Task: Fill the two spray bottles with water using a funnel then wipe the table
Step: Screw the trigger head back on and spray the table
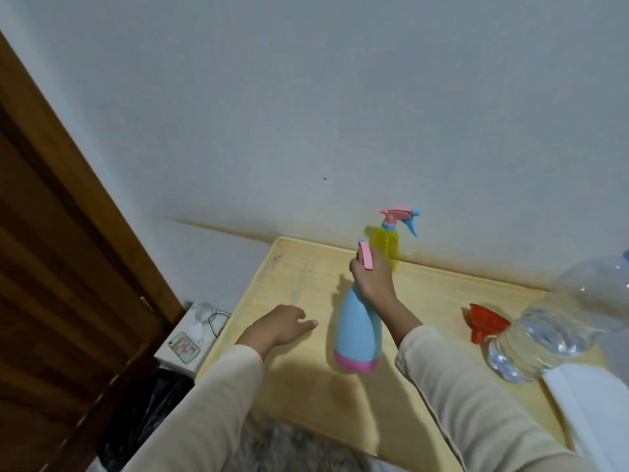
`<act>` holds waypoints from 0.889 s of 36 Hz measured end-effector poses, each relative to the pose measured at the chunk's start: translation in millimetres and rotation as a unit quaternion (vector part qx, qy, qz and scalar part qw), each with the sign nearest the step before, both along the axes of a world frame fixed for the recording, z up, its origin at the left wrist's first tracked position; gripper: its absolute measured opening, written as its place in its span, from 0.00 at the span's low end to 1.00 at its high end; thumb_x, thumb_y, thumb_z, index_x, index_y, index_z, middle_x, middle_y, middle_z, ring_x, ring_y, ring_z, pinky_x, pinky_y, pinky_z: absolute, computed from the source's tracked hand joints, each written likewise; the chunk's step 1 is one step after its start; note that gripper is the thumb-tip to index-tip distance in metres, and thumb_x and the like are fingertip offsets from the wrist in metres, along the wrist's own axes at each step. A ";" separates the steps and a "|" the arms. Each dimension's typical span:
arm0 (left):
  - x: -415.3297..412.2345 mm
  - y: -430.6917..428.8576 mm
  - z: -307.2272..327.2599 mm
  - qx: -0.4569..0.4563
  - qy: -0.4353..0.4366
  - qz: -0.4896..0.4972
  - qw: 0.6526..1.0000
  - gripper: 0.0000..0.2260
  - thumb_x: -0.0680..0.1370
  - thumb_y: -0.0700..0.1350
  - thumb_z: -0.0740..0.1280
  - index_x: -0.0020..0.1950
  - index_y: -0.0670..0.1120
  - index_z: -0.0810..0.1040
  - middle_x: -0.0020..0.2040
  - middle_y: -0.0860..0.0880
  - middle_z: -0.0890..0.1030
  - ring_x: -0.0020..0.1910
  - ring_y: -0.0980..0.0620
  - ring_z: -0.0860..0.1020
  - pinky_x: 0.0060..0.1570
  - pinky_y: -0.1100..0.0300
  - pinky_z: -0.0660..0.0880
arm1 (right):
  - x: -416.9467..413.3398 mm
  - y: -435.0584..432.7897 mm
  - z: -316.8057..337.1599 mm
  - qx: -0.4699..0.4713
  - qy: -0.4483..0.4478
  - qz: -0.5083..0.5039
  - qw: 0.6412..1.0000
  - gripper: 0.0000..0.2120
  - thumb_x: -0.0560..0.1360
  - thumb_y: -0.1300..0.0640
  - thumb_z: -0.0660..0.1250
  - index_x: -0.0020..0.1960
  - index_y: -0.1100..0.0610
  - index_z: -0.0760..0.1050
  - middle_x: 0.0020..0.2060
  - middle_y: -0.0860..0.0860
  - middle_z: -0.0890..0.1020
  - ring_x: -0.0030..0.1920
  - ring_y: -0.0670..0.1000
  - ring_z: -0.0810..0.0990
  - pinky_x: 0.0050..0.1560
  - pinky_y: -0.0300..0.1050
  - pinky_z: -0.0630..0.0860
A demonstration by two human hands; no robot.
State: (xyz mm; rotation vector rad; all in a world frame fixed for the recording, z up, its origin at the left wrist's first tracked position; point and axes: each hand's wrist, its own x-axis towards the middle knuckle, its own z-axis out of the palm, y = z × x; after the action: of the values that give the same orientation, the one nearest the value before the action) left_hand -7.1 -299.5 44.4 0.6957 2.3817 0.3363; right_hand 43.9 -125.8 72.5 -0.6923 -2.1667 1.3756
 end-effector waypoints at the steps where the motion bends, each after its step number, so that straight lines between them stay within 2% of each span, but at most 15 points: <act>1: -1.9 1.4 -2.3 -0.031 -0.002 -0.011 0.999 0.23 0.80 0.58 0.57 0.61 0.39 0.76 0.63 0.41 0.76 0.62 0.43 0.73 0.55 0.57 0.69 | 1.6 -1.2 -4.7 -0.007 -0.007 -0.001 1.000 0.12 0.71 0.65 0.59 0.34 0.55 0.61 0.30 0.49 0.66 0.31 0.47 0.64 0.29 0.34 0.63; 4: -5.6 5.8 -11.4 -0.087 -0.019 -0.026 0.996 0.24 0.80 0.57 0.57 0.53 0.36 0.77 0.57 0.38 0.78 0.51 0.42 0.75 0.49 0.55 0.69 | 6.6 -5.5 -19.3 -0.017 -0.034 0.004 0.999 0.10 0.72 0.67 0.59 0.35 0.57 0.62 0.31 0.49 0.67 0.31 0.47 0.64 0.29 0.36 0.63; 6: -6.7 6.9 -19.2 -0.091 -0.032 -0.015 0.995 0.22 0.80 0.56 0.59 0.45 0.37 0.76 0.50 0.38 0.78 0.43 0.46 0.71 0.44 0.57 0.66 | 9.3 -9.0 -29.1 -0.018 -0.055 0.011 0.998 0.11 0.72 0.66 0.60 0.35 0.57 0.61 0.31 0.50 0.67 0.32 0.48 0.65 0.29 0.37 0.60; 9: -8.2 8.7 -30.0 -0.095 -0.029 -0.001 0.995 0.17 0.79 0.54 0.61 0.38 0.41 0.70 0.35 0.47 0.70 0.41 0.48 0.70 0.41 0.58 0.65 | 13.1 -14.5 -41.8 -0.019 -0.083 0.013 0.996 0.05 0.71 0.66 0.60 0.38 0.61 0.65 0.33 0.53 0.70 0.34 0.51 0.67 0.32 0.41 0.63; 12: -8.8 12.6 -37.1 -0.091 -0.027 -0.004 0.995 0.13 0.78 0.51 0.63 0.46 0.40 0.74 0.34 0.50 0.67 0.40 0.48 0.70 0.39 0.58 0.66 | 15.7 -19.2 -51.0 -0.020 -0.103 0.021 0.994 0.05 0.72 0.66 0.60 0.39 0.61 0.66 0.33 0.53 0.71 0.34 0.50 0.68 0.32 0.41 0.63; 15: -9.9 13.4 -44.9 -0.092 -0.013 0.002 0.996 0.13 0.76 0.48 0.65 0.36 0.44 0.69 0.34 0.49 0.69 0.37 0.49 0.71 0.36 0.59 0.66 | 17.1 -23.3 -56.9 -0.034 -0.117 0.018 0.992 0.05 0.71 0.66 0.61 0.38 0.60 0.66 0.32 0.51 0.70 0.32 0.48 0.67 0.32 0.40 0.63; 17: -11.1 12.9 -49.4 -0.088 -0.001 0.013 0.996 0.14 0.75 0.47 0.66 0.34 0.45 0.67 0.34 0.49 0.70 0.37 0.48 0.72 0.36 0.59 0.67 | 17.0 -25.2 -60.2 -0.050 -0.124 0.014 0.991 0.04 0.70 0.66 0.62 0.39 0.61 0.67 0.32 0.51 0.70 0.32 0.48 0.67 0.32 0.41 0.64; 20: -12.3 12.2 -51.1 -0.081 0.003 0.022 0.996 0.13 0.74 0.46 0.68 0.33 0.45 0.67 0.33 0.48 0.70 0.36 0.47 0.73 0.33 0.59 0.67 | 15.8 -28.3 -62.6 -0.069 -0.139 0.016 0.988 0.04 0.69 0.67 0.62 0.39 0.61 0.67 0.33 0.52 0.70 0.32 0.50 0.67 0.33 0.43 0.64; 22: -13.0 11.4 -51.4 -0.080 0.005 0.024 0.997 0.12 0.73 0.46 0.68 0.34 0.45 0.68 0.34 0.48 0.71 0.37 0.47 0.74 0.35 0.59 0.68 | 14.5 -30.9 -62.6 -0.081 -0.146 0.019 0.986 0.04 0.69 0.66 0.62 0.40 0.61 0.67 0.33 0.52 0.69 0.32 0.49 0.66 0.32 0.42 0.63; 26: -14.5 8.4 -55.0 -0.077 0.009 0.030 0.997 0.12 0.73 0.45 0.68 0.34 0.45 0.67 0.35 0.49 0.71 0.36 0.48 0.73 0.33 0.59 0.67 | 13.4 -34.7 -62.7 -0.070 -0.158 0.029 0.984 0.03 0.71 0.66 0.61 0.41 0.62 0.67 0.33 0.51 0.70 0.32 0.48 0.66 0.31 0.40 0.62; 32: -16.5 4.3 -59.5 -0.085 0.022 0.031 0.996 0.12 0.74 0.45 0.67 0.34 0.46 0.66 0.35 0.50 0.69 0.40 0.46 0.74 0.38 0.58 0.69 | 12.7 -39.7 -62.6 -0.068 -0.168 0.030 0.983 0.05 0.72 0.65 0.59 0.39 0.62 0.66 0.33 0.51 0.69 0.32 0.48 0.65 0.31 0.39 0.61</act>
State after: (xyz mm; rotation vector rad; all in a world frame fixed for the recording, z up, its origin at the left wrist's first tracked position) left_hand -23.6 -295.1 -15.1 0.5572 2.4427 0.1436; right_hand 56.5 -165.5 9.9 -0.9784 -2.3816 1.5427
